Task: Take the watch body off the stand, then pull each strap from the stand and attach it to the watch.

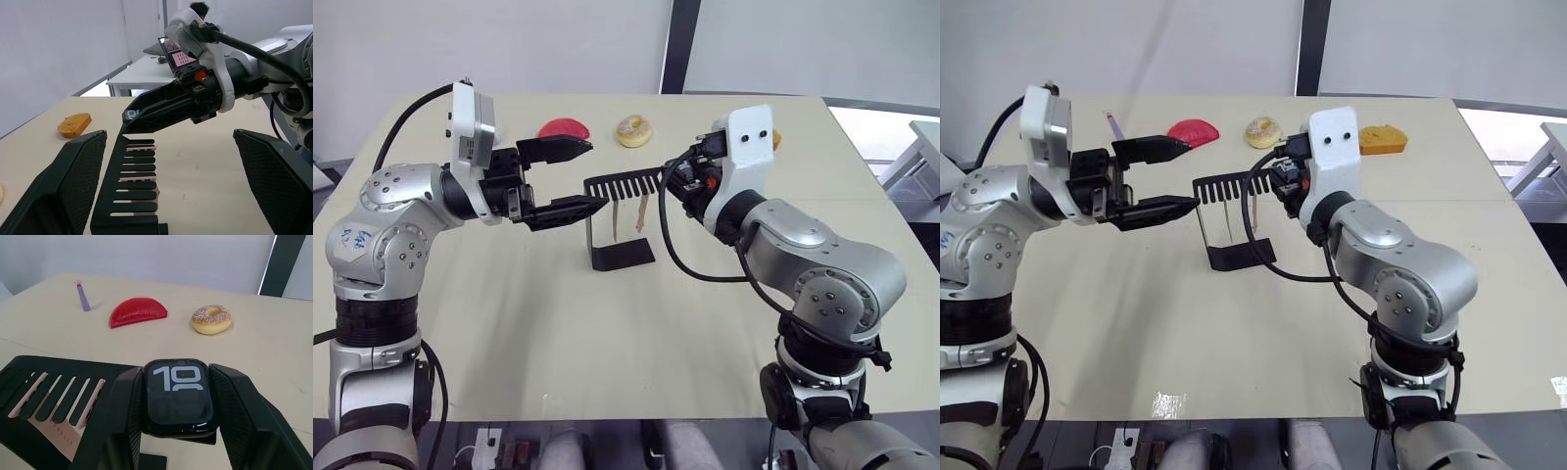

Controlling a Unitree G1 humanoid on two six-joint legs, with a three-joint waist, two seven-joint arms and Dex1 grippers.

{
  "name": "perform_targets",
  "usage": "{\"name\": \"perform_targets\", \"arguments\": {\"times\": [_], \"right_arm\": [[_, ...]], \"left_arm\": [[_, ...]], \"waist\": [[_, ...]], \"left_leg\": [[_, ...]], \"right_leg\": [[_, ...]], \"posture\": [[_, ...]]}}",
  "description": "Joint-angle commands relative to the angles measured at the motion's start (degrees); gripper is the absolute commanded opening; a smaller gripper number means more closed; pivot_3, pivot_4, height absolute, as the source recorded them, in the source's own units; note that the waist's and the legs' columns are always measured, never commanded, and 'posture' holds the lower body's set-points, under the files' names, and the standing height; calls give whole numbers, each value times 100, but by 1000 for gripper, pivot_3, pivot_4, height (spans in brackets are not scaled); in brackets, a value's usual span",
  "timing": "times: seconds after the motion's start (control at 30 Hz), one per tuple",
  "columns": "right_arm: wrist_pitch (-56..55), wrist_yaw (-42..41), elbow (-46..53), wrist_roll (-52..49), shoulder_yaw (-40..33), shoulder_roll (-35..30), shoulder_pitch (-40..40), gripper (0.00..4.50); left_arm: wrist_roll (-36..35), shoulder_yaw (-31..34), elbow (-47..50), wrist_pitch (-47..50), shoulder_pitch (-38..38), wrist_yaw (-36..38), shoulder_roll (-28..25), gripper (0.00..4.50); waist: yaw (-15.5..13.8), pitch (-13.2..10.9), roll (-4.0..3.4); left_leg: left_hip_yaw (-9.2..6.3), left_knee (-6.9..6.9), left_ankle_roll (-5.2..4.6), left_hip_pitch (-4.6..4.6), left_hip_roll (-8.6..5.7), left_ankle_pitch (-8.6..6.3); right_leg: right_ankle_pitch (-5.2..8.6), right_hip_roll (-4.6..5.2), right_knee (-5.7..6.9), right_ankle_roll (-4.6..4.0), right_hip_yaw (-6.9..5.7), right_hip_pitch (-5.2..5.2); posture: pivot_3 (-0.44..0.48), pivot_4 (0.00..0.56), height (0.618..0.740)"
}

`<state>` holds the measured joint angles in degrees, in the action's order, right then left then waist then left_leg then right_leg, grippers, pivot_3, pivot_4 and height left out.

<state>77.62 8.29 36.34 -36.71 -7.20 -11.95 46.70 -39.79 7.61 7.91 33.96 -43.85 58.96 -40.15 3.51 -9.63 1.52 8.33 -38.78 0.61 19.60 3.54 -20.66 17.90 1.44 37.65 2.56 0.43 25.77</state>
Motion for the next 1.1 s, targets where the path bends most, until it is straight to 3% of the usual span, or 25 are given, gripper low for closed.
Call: {"name": "perform_targets", "arguments": {"times": [0.03, 0.17, 0.33, 0.43, 0.53, 0.8, 1.1], "right_arm": [[210, -555, 634, -531, -725, -395, 81, 1596], [363, -1198, 975, -1220, -1557, -984, -444, 1596], [69, -2480, 1546, -2230, -2818, -2097, -2722, 1596], [-592, -2630, 1513, -1692, -2744, -2246, -3953, 1596], [-1605, -2591, 1032, -609, -2035, -2327, -4669, 1596], [-3488, -2447, -617, 960, -934, -1841, -4799, 1596], [-4215, -2619, -1478, 1447, -641, -1640, -4592, 1596]], "left_arm": [[-99, -31, 155, 14, -47, 108, 1, 4500], [-315, 6, 428, 233, 88, 199, -89, 4500], [-702, 89, 1139, 531, 756, 439, -374, 4500], [-685, -14, 1404, 453, 1067, 548, -441, 4500], [-623, -150, 1535, 388, 1183, 610, -430, 4500], [-393, -450, 1679, 122, 1323, 599, -348, 4500], [-365, -511, 1598, 59, 1285, 452, -247, 4500]], "waist": [[-11, 0, 0], [-26, -1, -1], [-51, 0, 0], [-30, -1, 0], [-9, -3, 3], [-34, -3, 3], [-39, -4, 1]], "left_leg": [[-1, 0, 0, 2, 0, 0], [-8, 1, -2, 12, 0, -1], [-9, 49, -3, 8, -3, -1], [-9, 62, -2, 7, -2, -1], [6, 57, -2, -15, -6, 3], [8, 64, 2, -38, -17, 18], [10, 63, 1, -36, -17, 17]], "right_leg": [[0, 0, -1, 0, -1, 1], [-1, 1, -9, 1, -7, 5], [-2, 1, -28, 5, -7, 1], [0, -2, -55, 7, -7, 0], [-3, -3, -57, 13, 7, -18], [-13, -7, -55, 17, 17, -35], [-13, -5, -54, 16, 17, -31]], "posture": [[0, 150, 737], [0, 150, 737], [0, 150, 737], [0, 150, 737], [0, 150, 737], [0, 150, 737], [0, 150, 737]]}}
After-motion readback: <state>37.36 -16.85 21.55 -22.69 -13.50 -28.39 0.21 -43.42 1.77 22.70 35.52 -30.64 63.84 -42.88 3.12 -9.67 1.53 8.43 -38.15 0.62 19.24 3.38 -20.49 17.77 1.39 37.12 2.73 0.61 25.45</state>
